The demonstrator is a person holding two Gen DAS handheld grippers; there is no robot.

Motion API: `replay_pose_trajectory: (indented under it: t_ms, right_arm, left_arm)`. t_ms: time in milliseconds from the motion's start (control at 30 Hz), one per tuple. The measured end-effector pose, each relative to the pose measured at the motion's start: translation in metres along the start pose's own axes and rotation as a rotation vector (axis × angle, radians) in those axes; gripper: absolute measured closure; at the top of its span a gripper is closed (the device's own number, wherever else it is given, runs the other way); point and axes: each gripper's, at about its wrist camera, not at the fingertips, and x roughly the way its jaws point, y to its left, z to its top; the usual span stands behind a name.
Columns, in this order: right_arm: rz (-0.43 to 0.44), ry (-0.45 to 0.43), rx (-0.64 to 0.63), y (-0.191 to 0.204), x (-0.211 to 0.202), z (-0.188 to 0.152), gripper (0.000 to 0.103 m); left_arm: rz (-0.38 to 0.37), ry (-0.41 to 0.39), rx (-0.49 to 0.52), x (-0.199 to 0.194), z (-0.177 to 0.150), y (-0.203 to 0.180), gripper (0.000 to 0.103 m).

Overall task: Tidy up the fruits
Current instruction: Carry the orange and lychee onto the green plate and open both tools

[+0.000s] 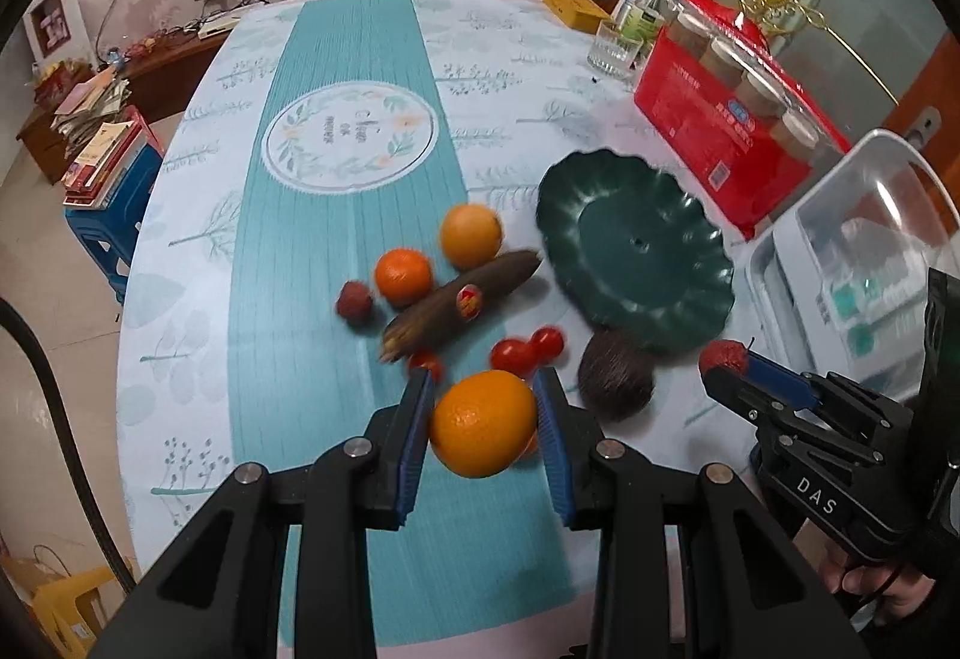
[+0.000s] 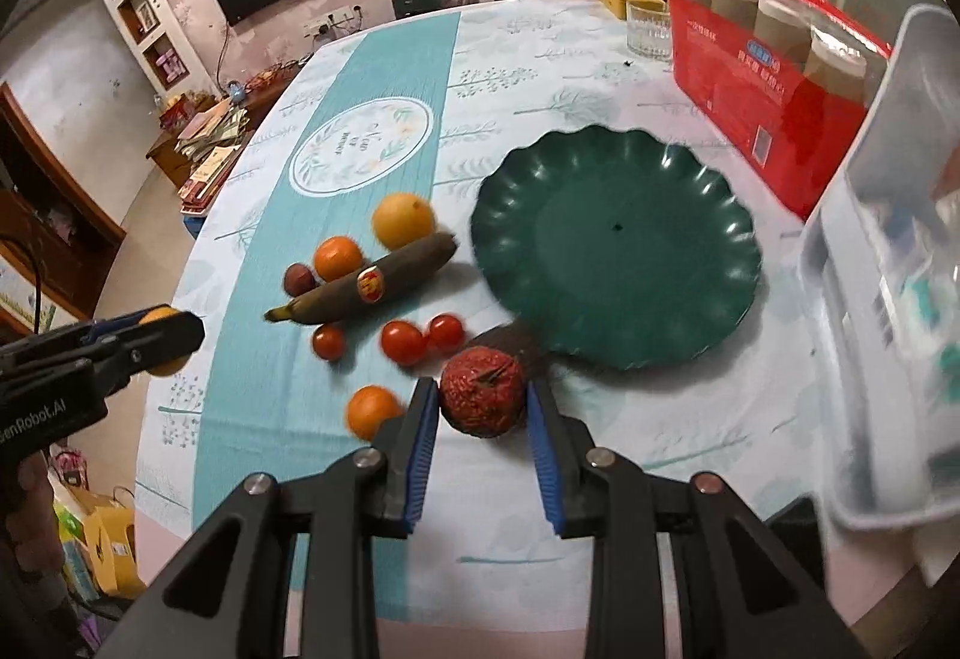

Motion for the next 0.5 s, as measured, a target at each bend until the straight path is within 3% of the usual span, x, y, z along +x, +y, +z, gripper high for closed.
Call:
replay_pose_trajectory:
  t_ms: [500]
  right_arm:
    - [0.034, 0.02, -0.118, -0.079, 0.009, 0.052, 0.073]
  left_arm:
    - [-0.002, -0.041, -0.088, 0.038, 0.043, -0.086, 0.07]
